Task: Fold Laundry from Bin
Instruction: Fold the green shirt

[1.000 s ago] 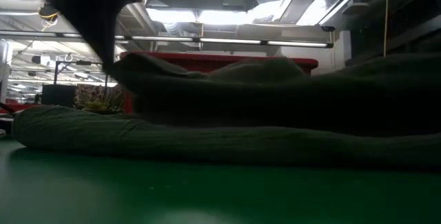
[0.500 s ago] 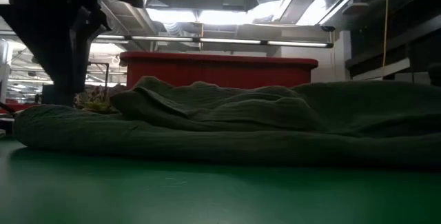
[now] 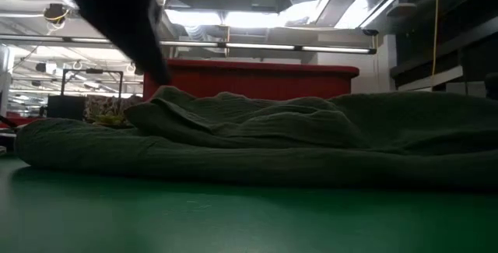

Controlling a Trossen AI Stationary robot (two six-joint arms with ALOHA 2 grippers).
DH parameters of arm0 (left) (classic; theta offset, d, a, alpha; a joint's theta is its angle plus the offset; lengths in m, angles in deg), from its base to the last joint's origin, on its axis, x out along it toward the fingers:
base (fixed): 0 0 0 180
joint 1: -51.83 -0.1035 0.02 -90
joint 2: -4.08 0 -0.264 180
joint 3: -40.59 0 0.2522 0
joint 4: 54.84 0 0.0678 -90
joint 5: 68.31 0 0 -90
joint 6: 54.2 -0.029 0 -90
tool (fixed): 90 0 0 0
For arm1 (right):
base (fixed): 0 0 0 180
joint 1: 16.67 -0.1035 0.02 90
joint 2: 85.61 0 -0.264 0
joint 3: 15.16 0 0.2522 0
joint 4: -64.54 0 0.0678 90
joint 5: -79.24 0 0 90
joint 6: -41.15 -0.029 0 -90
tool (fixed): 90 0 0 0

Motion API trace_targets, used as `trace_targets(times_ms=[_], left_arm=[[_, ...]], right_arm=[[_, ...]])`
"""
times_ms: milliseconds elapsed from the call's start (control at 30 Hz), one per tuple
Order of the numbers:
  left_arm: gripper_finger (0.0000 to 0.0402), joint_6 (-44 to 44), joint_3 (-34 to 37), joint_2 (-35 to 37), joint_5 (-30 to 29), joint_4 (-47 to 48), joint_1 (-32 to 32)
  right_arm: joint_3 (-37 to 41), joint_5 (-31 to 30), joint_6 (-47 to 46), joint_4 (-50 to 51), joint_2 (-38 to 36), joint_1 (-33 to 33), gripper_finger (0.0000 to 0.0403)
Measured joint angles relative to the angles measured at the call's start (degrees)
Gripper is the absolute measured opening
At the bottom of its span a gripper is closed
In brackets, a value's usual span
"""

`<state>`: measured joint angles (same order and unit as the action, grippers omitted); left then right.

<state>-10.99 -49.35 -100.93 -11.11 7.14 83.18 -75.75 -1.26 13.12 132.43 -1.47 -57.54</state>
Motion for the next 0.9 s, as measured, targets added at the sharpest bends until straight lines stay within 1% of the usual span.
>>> trace_targets(times_ms=[100, 200, 267, 400, 433, 533, 633, 733, 767, 833, 900], left_arm=[[0.0157, 2.46, 0.0, 0.0, -4.97, 0.02, -2.08], [0.0157, 4.75, 0.0, 0.0, -5.67, 0.05, -4.68], [0.0157, 5.75, 0.0, 0.0, -3.15, 0.02, -6.39], [0.0157, 6.22, 0.0, 0.0, 6.84, 0.07, -9.0], [0.0157, 6.33, 0.0, 0.0, 8.52, 0.08, -9.41], [0.0157, 8.04, 0.32, 0.01, 9.93, 0.0, -10.24], [0.0157, 10.71, 2.1, 0.04, 11.38, 0.04, -11.26], [0.0156, 11.75, 4.42, 0.04, 17.98, -0.34, -12.17], [0.0153, 11.79, 4.92, 0.04, 19.35, -0.55, -12.13], [0.0136, 11.72, 5.35, 0.04, 19.23, -1.09, -11.45], [0.0106, 11.09, 5.31, 0.04, 17.0, -1.47, -10.46]], right_arm=[[0.0, 0.0, 0.0, -0.03, 0.0, 0.0, 0.0151], [0.0, 0.0, 0.0, -0.04, 0.0, 0.0, 0.0151], [0.0, 0.0, -0.07, -0.06, 0.0, 0.0, 0.0152], [0.0, 0.0, -0.11, -0.09, 0.0, 0.0, 0.0152], [0.0, 0.0, -0.11, -0.09, 0.0, 0.0, 0.0152], [0.0, -0.02, -0.13, -0.11, 0.0, 0.0, 0.0152], [0.0, -0.03, -0.15, -0.13, 0.0, 0.0, 0.0152], [0.0, -0.03, -0.15, -0.15, 0.0, 0.0, 0.0152], [0.0, -0.03, -0.15, -0.14, 0.0, 0.0, 0.0152], [0.0, -0.03, -0.15, -0.15, 0.0, 0.0, 0.0152], [0.0, -0.03, -0.16, -0.15, 0.0, 0.0, 0.0152]])
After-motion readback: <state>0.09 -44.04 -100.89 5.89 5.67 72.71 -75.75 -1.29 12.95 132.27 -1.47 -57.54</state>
